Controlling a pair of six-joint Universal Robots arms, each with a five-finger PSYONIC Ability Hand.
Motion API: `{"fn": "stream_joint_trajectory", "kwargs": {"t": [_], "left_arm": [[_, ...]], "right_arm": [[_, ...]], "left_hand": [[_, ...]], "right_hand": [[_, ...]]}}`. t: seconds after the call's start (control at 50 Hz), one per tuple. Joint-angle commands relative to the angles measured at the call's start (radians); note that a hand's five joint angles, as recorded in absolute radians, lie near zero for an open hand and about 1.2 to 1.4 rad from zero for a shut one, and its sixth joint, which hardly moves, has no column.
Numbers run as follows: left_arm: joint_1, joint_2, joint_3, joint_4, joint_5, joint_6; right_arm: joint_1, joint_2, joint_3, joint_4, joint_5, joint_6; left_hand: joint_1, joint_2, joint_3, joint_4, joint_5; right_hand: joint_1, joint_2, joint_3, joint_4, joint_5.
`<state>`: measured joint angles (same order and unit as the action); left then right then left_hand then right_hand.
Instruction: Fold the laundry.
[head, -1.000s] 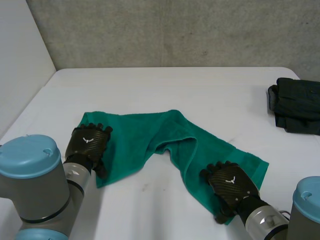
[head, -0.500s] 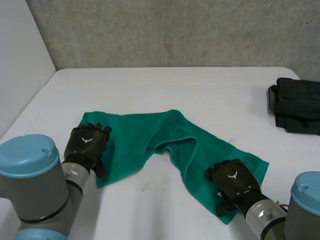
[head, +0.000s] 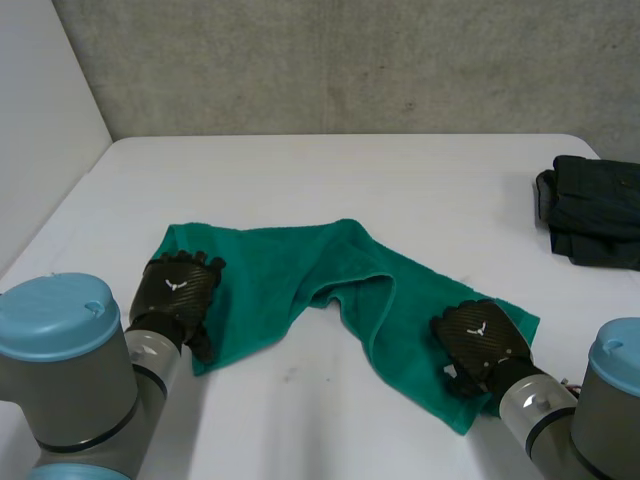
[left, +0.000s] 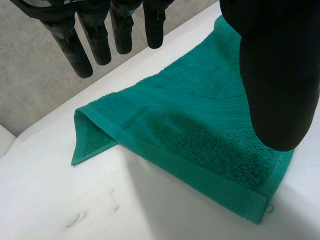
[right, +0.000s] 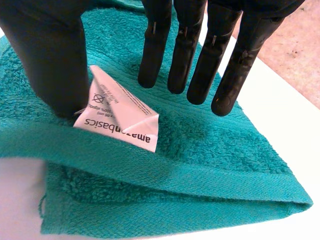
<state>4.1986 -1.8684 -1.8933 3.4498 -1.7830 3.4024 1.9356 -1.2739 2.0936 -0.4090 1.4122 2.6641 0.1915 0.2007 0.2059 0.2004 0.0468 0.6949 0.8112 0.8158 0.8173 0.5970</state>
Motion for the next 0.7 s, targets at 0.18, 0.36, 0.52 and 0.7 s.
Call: {"fn": "stream_joint_trajectory", "kwargs": {"t": [0.18,0.36,0.52,0.7], "left_arm": [[-0.003,0.0,-0.001,-0.001,-0.001,0.0],[-0.008,-0.001,-0.017,-0.035,0.011,0.008],[-0.035,-0.017,-0.024,-0.064,0.033,0.012],[-0.035,-0.092,0.023,-0.066,0.043,0.014]], "right_arm": [[-0.044,0.013,-0.033,0.001,-0.016,-0.001],[-0.132,0.011,-0.121,0.015,-0.016,0.002],[-0.257,0.053,-0.259,0.075,-0.027,-0.013],[-0.256,0.084,-0.267,0.093,-0.03,-0.02]], "left_hand": [[0.004,-0.005,-0.01,-0.005,-0.025],[0.048,0.039,0.034,0.04,0.019],[0.051,0.042,0.037,0.042,0.022],[0.163,0.153,0.148,0.154,0.133]], "right_hand": [[0.701,0.585,0.58,0.579,0.625],[0.701,0.585,0.58,0.579,0.625],[0.701,0.585,0.58,0.579,0.625],[0.701,0.585,0.58,0.579,0.625]]}}
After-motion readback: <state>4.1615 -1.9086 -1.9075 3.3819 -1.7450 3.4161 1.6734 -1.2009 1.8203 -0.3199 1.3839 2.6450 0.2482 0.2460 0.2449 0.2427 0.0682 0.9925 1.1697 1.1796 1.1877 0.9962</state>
